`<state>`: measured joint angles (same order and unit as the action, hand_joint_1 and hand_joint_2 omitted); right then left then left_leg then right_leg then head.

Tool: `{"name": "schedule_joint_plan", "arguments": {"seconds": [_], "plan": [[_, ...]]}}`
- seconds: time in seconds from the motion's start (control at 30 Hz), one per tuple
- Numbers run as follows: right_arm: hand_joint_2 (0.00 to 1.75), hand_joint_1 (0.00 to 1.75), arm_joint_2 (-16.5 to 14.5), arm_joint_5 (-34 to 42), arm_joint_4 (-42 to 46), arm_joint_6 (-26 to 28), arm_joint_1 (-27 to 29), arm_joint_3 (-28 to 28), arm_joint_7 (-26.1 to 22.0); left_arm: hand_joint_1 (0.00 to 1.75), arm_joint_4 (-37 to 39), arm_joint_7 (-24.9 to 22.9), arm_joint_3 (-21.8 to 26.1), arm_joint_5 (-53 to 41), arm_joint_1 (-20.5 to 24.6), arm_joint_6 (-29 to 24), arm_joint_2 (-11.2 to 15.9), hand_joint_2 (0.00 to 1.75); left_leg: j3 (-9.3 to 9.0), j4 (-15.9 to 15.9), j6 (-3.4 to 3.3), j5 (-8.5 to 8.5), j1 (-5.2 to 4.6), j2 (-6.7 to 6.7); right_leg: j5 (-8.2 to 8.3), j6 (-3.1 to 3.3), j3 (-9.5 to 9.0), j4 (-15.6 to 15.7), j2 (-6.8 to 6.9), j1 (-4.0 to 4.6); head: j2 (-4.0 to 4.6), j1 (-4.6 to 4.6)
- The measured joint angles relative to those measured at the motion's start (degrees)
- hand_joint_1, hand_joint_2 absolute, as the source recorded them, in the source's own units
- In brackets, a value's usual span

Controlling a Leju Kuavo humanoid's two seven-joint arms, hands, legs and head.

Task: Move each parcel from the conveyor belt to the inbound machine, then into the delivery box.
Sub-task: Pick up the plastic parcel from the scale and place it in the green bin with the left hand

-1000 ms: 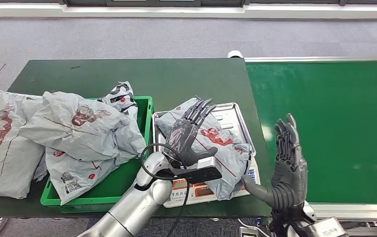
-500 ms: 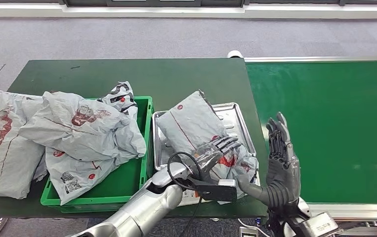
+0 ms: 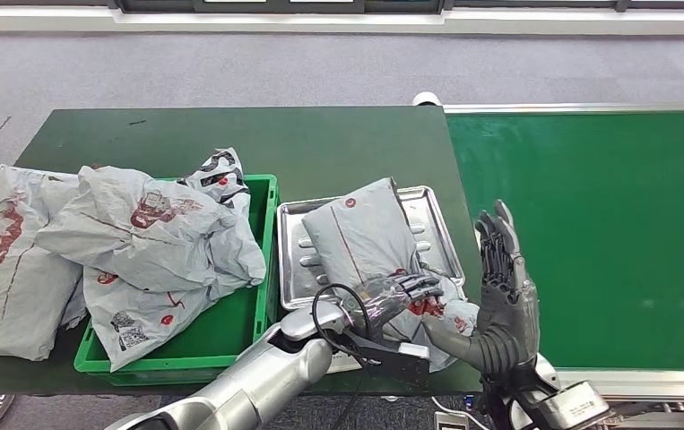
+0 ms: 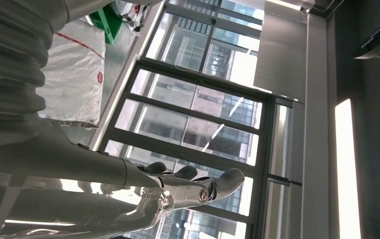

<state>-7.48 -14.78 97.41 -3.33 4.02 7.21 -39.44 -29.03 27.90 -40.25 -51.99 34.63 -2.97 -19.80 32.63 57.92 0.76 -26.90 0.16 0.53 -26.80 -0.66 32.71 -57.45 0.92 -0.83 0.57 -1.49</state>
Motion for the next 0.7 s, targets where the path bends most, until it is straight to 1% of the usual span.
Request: {"name": "schedule_joint_plan", "arguments": {"seconds": [0.1,0.23,0.4,0.57,0.7], "plan": [[1.75,0.00,-0.04,0.00,-0.01,-0.16,-0.12,0.00,0.02,1.75,0.10,0.43,-0.12,0.49,0.07,-3.68,0.00,1.75,0.00,0.00,0.00,0.00,0.00,0.00,0.00,0.00,0.00,0.00,0.00,0.00,0.00,0.00],[1.75,0.00,-0.05,0.02,-0.01,-0.27,-0.19,0.00,0.14,1.75,-0.41,0.13,-0.12,0.85,0.04,-7.25,0.02,1.75,0.00,0.00,0.00,0.00,0.00,0.00,0.00,0.00,0.00,0.00,0.00,0.00,0.00,0.00],[1.75,0.00,-0.25,0.11,0.21,-0.28,0.39,-0.13,0.62,1.75,-3.87,-1.61,0.44,2.10,-1.12,-13.52,0.28,1.75,0.01,0.00,0.00,0.00,0.00,0.01,0.00,0.00,0.02,0.00,-0.01,0.00,0.00,0.00],[1.75,0.00,-0.47,0.11,0.99,-0.28,1.12,-0.24,0.88,1.75,-9.42,-2.67,2.27,2.88,-2.73,-14.82,1.13,1.75,0.03,-0.01,0.00,0.00,0.00,0.01,-0.01,0.01,0.05,0.00,-0.01,0.01,0.00,0.00],[1.75,0.00,-0.48,0.11,1.21,-0.28,1.22,-0.24,0.89,1.75,-11.68,-2.72,3.02,3.02,-3.39,-15.04,1.48,1.75,0.04,0.00,0.00,0.00,0.00,0.01,-0.01,0.00,0.05,0.00,-0.01,0.00,0.00,0.00]]}}
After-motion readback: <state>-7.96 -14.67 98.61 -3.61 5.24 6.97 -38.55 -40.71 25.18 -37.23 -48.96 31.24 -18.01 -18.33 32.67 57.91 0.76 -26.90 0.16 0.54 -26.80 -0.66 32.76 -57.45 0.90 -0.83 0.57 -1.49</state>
